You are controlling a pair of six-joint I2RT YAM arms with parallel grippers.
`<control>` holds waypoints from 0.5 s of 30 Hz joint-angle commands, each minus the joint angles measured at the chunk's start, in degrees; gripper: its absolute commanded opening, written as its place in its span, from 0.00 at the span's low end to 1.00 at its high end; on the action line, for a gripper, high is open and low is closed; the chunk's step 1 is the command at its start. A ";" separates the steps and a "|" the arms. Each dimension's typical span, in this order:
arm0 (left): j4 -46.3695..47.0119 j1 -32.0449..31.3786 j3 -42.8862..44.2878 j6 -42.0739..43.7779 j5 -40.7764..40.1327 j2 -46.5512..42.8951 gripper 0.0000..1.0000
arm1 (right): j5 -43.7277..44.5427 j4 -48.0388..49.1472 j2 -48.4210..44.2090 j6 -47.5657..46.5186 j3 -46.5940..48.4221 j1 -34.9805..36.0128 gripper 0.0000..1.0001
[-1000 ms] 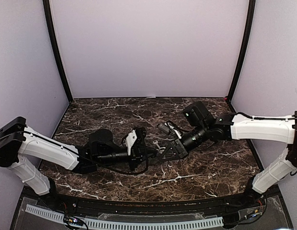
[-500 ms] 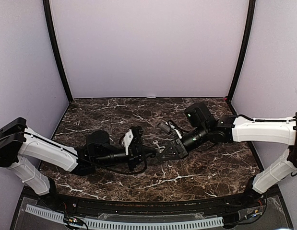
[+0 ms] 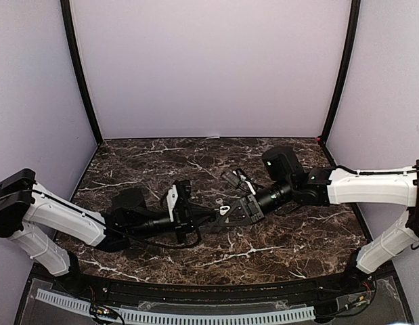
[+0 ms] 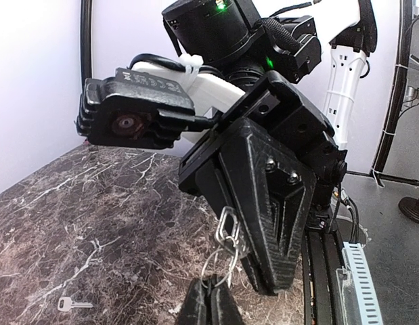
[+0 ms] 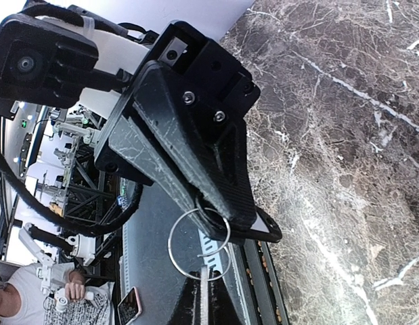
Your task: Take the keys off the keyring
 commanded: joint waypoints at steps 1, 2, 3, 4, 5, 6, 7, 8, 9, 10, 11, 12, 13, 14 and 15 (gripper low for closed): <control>1.67 1.11 -3.32 1.64 -2.22 -2.70 0.00 | -1.76 -1.40 -1.38 1.43 -0.59 -1.07 0.00; 2.14 1.13 -3.31 1.74 -1.98 -2.64 0.00 | -2.00 -1.30 -1.21 1.47 -0.58 -1.03 0.00; 2.66 1.14 -3.35 1.83 -1.78 -2.62 0.00 | -2.21 -1.18 -0.96 1.52 -0.58 -1.03 0.00; 3.23 1.11 -3.37 1.81 -1.53 -2.56 0.00 | -2.38 -0.95 -0.78 1.60 -0.55 -0.99 0.00; 3.80 1.11 -3.45 1.89 -1.35 -2.46 0.00 | -2.62 -0.88 -0.53 1.61 -0.60 -0.95 0.00; 4.21 1.13 -3.51 1.97 -1.09 -2.44 0.00 | -2.83 -0.64 -0.26 1.65 -0.54 -0.91 0.00; 4.50 1.16 -3.40 2.13 -0.54 -2.36 0.00 | -2.99 -0.43 0.00 1.70 -0.46 -0.84 0.00; 4.70 1.12 -3.30 2.32 -0.18 -2.31 0.00 | -3.28 -0.31 0.22 1.70 -0.41 -0.74 0.00; 4.80 1.16 -3.06 2.42 0.13 -2.23 0.00 | -3.43 -0.08 0.49 1.64 -0.31 -0.65 0.00; 5.03 1.12 -3.02 2.53 0.47 -2.18 0.00 | -3.69 0.02 0.79 1.58 -0.16 -0.59 0.00; 5.34 1.11 -2.95 2.60 0.87 -2.11 0.00 | -3.94 0.11 1.05 1.47 -0.02 -0.54 0.00; 5.68 1.11 -2.95 2.71 1.35 -2.09 0.00 | -4.12 0.25 1.32 1.33 0.12 -0.43 0.00; 6.11 1.11 -2.93 2.86 1.73 -2.02 0.00 | -4.41 0.29 1.66 1.27 0.26 -0.30 0.00; 6.47 1.11 -2.85 2.89 2.03 -1.96 0.00 | -4.84 0.48 1.93 1.25 0.35 -0.21 0.00; 6.78 1.11 -2.85 3.00 2.31 -1.92 0.00 | -5.14 0.73 2.24 1.26 0.42 -0.13 0.00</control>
